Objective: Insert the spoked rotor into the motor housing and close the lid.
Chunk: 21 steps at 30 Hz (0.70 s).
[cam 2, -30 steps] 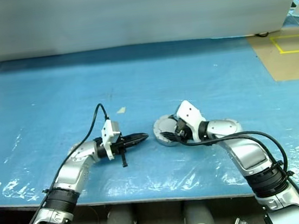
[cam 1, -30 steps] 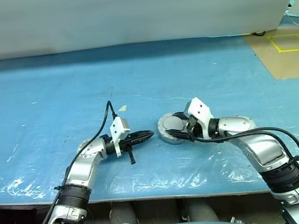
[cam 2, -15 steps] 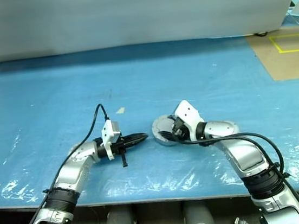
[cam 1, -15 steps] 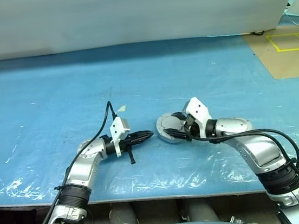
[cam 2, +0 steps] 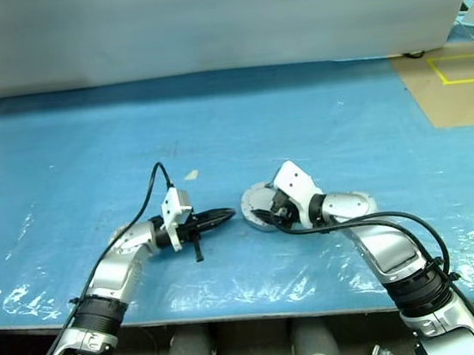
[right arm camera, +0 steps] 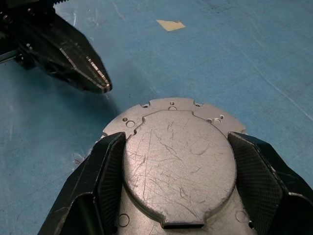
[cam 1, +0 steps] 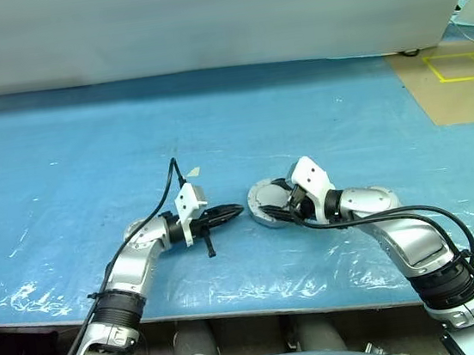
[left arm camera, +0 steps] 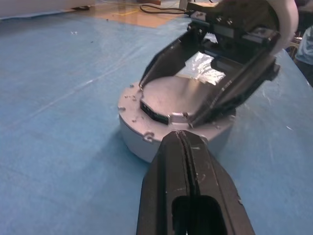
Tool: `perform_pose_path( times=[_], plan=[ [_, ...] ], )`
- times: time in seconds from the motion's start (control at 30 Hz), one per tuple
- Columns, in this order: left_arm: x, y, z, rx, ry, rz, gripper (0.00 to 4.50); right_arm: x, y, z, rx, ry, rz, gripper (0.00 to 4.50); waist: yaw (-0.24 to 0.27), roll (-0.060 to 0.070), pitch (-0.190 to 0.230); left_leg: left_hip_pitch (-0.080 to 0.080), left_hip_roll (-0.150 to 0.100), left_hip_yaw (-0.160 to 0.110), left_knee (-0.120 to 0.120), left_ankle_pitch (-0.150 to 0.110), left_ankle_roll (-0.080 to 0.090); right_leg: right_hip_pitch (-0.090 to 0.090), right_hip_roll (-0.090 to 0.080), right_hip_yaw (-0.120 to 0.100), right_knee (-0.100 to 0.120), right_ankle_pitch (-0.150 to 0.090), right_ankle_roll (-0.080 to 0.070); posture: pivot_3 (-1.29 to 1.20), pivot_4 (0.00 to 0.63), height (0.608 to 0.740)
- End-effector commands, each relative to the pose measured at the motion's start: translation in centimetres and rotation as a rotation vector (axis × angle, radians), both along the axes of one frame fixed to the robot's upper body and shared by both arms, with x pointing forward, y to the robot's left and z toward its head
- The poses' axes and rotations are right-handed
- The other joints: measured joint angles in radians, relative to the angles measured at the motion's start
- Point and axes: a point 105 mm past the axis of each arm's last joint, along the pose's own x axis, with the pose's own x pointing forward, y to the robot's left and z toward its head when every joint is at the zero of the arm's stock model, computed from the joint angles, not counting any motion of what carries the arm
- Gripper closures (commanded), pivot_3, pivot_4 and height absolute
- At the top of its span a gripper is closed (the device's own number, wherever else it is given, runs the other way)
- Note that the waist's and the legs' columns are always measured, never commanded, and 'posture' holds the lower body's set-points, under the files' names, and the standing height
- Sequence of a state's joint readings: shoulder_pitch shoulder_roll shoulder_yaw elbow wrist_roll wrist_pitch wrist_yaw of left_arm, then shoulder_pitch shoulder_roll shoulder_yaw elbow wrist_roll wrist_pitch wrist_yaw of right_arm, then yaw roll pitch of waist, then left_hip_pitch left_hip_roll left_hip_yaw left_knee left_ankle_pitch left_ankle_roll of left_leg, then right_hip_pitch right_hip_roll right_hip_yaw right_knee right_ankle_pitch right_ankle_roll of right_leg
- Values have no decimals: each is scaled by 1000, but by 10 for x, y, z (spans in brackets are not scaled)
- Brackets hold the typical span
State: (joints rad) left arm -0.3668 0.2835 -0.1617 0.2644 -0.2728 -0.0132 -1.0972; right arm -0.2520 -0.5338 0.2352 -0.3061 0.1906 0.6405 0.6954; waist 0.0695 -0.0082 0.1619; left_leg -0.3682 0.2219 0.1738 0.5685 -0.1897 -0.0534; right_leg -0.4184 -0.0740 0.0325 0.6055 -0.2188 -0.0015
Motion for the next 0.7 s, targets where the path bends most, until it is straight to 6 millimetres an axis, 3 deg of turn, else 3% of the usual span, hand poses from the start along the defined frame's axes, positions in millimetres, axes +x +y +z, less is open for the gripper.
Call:
perform_pose_path(
  times=[0.03, 0.3, 0.67, 0.7],
  plan=[
    [6, -10, 9, -7, -16, -11, 4500, -10, -8, -33, -73, 125, -19, 1534, 0, 0, 0, 0, 0, 0, 0, 0, 0, 0, 0, 0, 0, 0, 0, 0, 150, 740],
    [14, -17, -13, 152, 30, -19, 4500, -8, -8, -29, -68, 111, -24, 1534, 0, 0, -1, 0, 0, 0, -1, 0, 0, 0, 0, 0, 0, 0, 0, 0, 150, 740],
    [10, -23, -17, 193, 41, -52, 4500, -9, 1, -16, -1, 101, 20, 1534, 1, -1, -4, 0, 0, 0, -1, 0, 0, 0, 0, 0, -1, 0, 0, 0, 150, 740],
    [10, -24, -16, 193, 40, -55, 4500, -8, 1, -14, 11, 97, 19, 1184, 1, -1, -4, 0, -1, 0, -1, 0, 0, 0, 0, 0, -1, 0, 0, 0, 150, 740]
  ],
)
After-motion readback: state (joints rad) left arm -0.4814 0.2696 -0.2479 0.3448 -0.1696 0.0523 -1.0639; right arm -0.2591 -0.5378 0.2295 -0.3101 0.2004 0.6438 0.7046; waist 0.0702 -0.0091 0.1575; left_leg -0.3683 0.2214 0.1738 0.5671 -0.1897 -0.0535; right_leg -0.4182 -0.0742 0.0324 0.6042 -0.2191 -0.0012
